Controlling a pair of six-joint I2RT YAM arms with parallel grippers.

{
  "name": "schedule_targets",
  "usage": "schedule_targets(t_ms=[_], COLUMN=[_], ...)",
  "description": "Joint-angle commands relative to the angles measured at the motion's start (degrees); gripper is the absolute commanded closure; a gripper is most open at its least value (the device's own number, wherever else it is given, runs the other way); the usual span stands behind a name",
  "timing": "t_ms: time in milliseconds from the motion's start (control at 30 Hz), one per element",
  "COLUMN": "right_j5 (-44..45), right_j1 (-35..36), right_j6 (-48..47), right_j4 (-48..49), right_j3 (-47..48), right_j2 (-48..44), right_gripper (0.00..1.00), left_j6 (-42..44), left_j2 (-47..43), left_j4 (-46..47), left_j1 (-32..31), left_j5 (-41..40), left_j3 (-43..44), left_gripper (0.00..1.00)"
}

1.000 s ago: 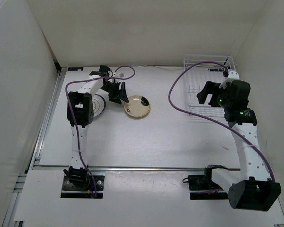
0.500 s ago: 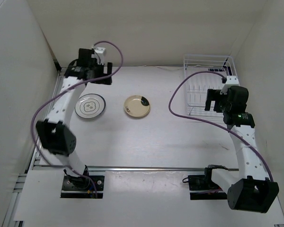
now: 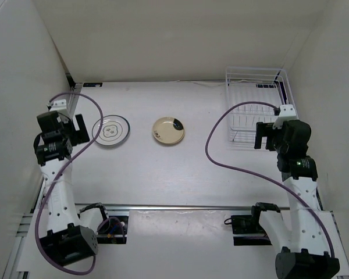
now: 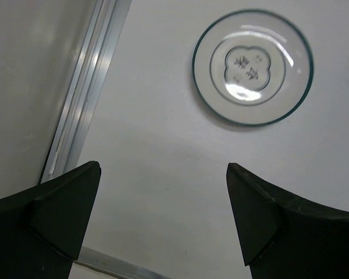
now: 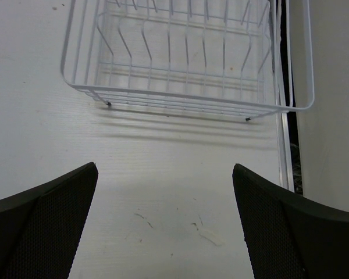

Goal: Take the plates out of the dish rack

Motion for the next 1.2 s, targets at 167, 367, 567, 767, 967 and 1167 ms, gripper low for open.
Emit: schedule_targets(t_ms=[167, 367, 567, 767, 967, 1167], right_j5=[10.2, 9.0, 6.8, 6.8, 6.3, 5.8], right_j1=[-0.6, -1.1, -2.7, -3.4, -3.4, -3.4], right_j6=[-4.1, -0.7, 1.9, 3.1, 2.5, 1.9], right_j4=[1.2, 2.9, 3.4, 2.8, 1.6, 1.6], right_j3=[-5.6, -8.2, -12.5, -15.4, -17.2, -17.2], right_j2=[-4.8, -7.6, -13.5, -18.1, -19.3, -19.8], right_gripper=[0.0, 0.0, 0.0, 0.0, 0.0, 0.0], left_j6=[1.8, 1.2, 0.6, -0.5, -0.5, -0.5], left_j2=[-11.4, -13.8, -16.1, -16.1, -15.6, -15.0], left_j4=[4.3, 6.7, 7.3, 7.3, 7.3, 7.3], left_j1=[2.8, 4.6, 6.4, 8.3, 9.6, 10.8], left_j5=[2.0, -0.1, 1.1, 0.3, 2.3, 3.5], left_j3=[-13.7, -18.3, -21.0, -20.4, -20.4, -20.9], left_gripper=[0.0, 0.0, 0.0, 0.0, 0.0, 0.0])
